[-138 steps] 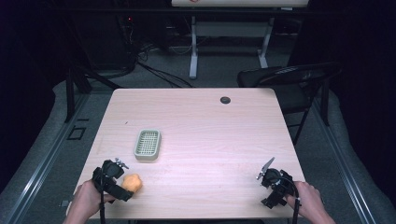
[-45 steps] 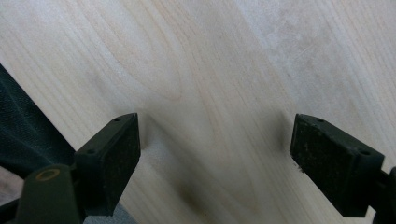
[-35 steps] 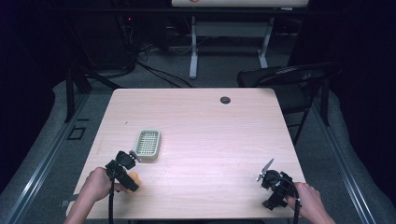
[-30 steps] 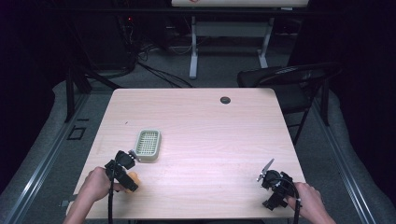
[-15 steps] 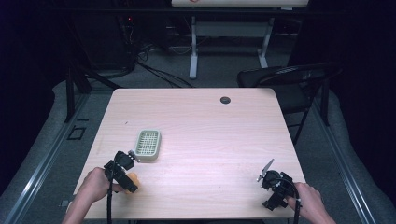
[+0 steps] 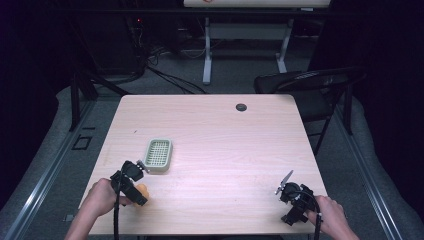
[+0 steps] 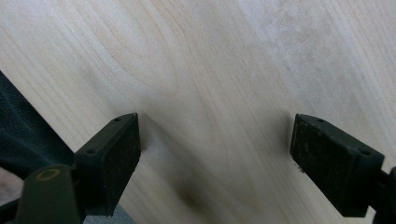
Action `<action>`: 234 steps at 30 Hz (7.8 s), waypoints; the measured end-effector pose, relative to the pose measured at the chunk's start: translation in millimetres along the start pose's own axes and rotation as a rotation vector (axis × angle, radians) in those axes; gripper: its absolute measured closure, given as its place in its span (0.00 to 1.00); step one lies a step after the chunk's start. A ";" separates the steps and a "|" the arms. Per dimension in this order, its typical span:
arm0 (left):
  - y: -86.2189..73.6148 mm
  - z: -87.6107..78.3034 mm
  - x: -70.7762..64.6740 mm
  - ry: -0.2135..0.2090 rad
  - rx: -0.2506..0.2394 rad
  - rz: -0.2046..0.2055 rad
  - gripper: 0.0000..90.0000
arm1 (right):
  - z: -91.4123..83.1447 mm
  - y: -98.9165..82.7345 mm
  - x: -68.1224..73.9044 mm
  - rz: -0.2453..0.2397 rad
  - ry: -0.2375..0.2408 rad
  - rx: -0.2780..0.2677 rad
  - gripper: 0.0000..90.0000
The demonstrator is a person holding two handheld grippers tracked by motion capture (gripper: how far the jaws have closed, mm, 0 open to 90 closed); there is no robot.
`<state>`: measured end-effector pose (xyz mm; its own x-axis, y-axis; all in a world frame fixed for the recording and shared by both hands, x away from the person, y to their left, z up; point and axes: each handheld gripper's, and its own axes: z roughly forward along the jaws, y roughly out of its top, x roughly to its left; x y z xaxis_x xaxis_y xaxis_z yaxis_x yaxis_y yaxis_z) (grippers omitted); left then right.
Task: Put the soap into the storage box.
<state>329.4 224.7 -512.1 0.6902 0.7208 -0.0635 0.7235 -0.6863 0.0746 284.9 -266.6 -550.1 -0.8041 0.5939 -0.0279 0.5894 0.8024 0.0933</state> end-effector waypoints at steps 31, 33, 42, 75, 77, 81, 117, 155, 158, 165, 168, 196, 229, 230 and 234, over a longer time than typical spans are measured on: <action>22.3 -27.3 6.8 0.032 -0.022 0.030 0.30 | 1.0 -0.3 -0.3 -0.003 -0.003 0.001 0.18; 24.8 -28.6 8.5 0.040 -0.020 0.033 0.30 | 0.9 -0.5 -0.4 -0.002 -0.003 0.001 0.18; 34.2 -33.5 12.8 0.043 -0.012 0.039 0.30 | 1.1 -0.7 -0.9 -0.004 -0.002 -0.001 0.18; 70.3 -45.3 37.3 0.055 -0.016 0.019 0.30 | 0.7 -0.9 -1.0 0.005 0.005 0.006 0.18; 72.4 -45.1 38.5 0.055 -0.011 0.020 0.30 | 0.7 -1.1 -1.1 0.006 0.006 0.005 0.18; 78.6 -43.4 41.5 0.053 -0.011 0.020 0.30 | 0.7 -1.2 -1.2 0.006 0.008 0.004 0.18; 127.2 -22.1 66.5 0.066 0.025 -0.011 0.30 | 2.3 -1.3 -1.6 0.003 0.013 0.011 0.18; 146.9 8.9 77.1 0.087 0.038 -0.037 0.30 | 1.7 -1.6 -1.7 -0.004 0.011 0.007 0.18; 146.9 10.3 77.0 0.085 0.038 -0.036 0.30 | 1.7 -1.6 -1.7 -0.004 0.011 0.008 0.18; 147.9 13.2 76.8 0.069 0.038 -0.046 0.30 | 1.6 -1.7 -1.5 0.000 0.018 0.007 0.18; 147.7 13.7 76.7 0.082 0.039 -0.041 0.29 | 1.4 -1.6 -1.5 -0.005 0.015 0.010 0.18; 123.4 -22.0 71.1 0.102 -0.041 -0.060 0.06 | 0.3 -1.2 -2.2 -0.001 0.010 -0.002 0.18; 17.6 -46.2 1.3 0.137 -0.099 -0.002 0.01 | 0.9 -2.7 -0.7 0.015 0.009 0.007 0.18; 15.4 -45.3 -0.5 0.139 -0.097 0.000 0.01 | 0.5 -2.5 -0.3 0.016 0.009 0.009 0.18; 1.8 -33.9 -10.0 0.135 -0.068 0.008 0.00 | 0.2 -2.3 0.2 0.015 0.005 0.007 0.18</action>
<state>323.4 219.5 -477.6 0.6849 0.7252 0.0715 0.7126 -0.6870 0.1425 283.5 -268.3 -550.5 -0.7957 0.6053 -0.0216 0.6017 0.7940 0.0864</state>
